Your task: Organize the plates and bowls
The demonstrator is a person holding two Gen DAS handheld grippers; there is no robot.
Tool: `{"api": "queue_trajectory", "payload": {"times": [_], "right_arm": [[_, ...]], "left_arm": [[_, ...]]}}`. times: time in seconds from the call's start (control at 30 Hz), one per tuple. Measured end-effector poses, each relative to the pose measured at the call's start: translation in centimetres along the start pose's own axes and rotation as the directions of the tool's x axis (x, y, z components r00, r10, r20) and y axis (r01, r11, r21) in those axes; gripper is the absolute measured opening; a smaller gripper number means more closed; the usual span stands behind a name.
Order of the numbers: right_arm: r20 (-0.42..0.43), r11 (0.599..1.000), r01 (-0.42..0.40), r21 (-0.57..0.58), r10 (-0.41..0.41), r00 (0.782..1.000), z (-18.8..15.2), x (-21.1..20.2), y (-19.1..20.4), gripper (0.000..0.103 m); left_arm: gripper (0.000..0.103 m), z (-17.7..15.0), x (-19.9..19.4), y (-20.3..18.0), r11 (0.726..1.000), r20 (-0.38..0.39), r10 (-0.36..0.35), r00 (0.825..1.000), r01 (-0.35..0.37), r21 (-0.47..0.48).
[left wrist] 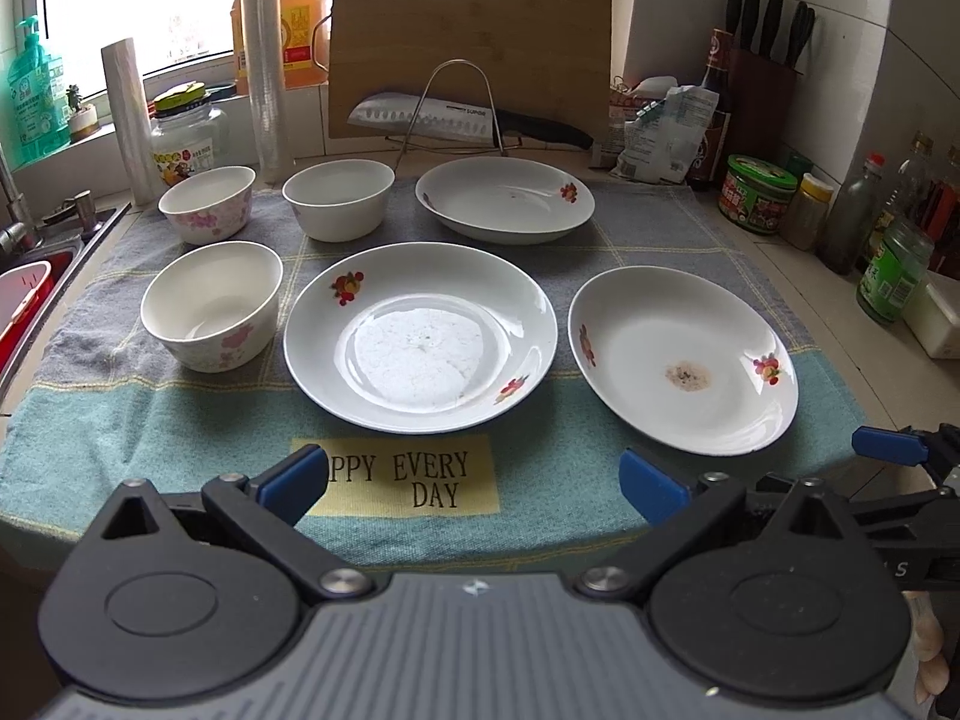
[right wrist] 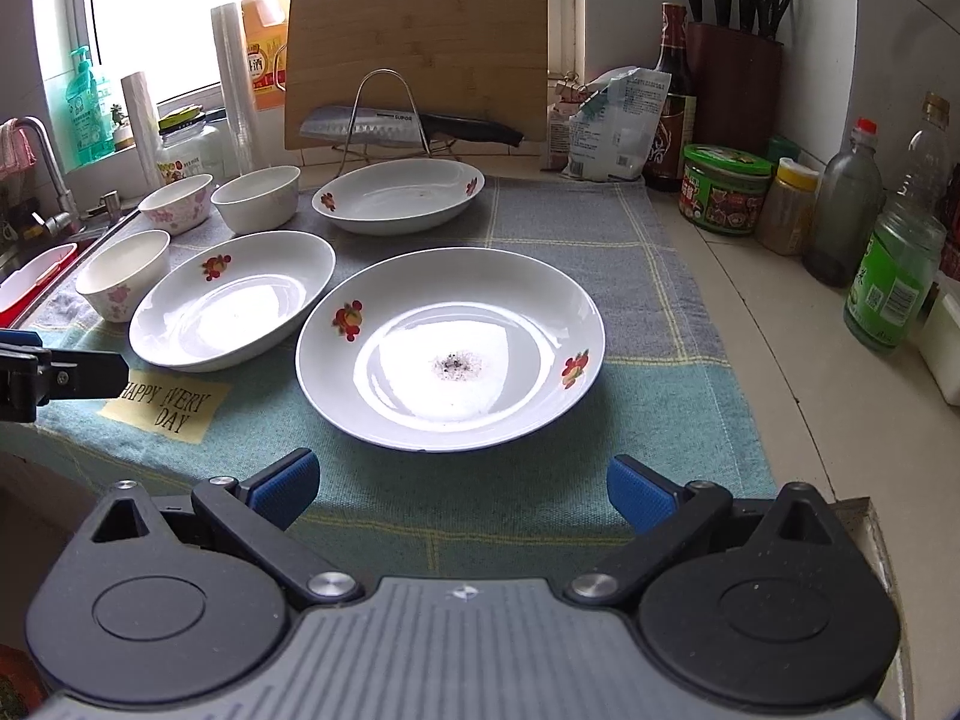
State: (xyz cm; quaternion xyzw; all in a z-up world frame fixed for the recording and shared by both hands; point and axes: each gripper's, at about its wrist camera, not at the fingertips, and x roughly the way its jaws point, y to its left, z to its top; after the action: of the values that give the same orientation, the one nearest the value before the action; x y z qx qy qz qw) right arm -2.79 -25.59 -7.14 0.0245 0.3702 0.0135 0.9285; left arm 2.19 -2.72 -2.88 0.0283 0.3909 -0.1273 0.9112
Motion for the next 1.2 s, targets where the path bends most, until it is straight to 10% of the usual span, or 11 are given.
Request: {"api": "queue_trajectory", "payload": {"times": [0.67, 1.2], "right_arm": [[-0.027, 0.997, 0.003, -0.074, -0.005, 1.0, 0.0, 7.0, 0.6, 0.103], [0.042, 0.996, 0.022, -0.087, -0.018, 0.999, -0.5, 7.3, 0.7, 0.103]], "left_arm": [[0.102, 3.8, 4.6, 0.1, 0.976, -0.054, -0.134, 0.989, 0.141, 0.165], [0.102, 9.9, 10.1, -3.4, 0.838, -0.129, -0.345, 0.93, 0.367, 0.404]]}}
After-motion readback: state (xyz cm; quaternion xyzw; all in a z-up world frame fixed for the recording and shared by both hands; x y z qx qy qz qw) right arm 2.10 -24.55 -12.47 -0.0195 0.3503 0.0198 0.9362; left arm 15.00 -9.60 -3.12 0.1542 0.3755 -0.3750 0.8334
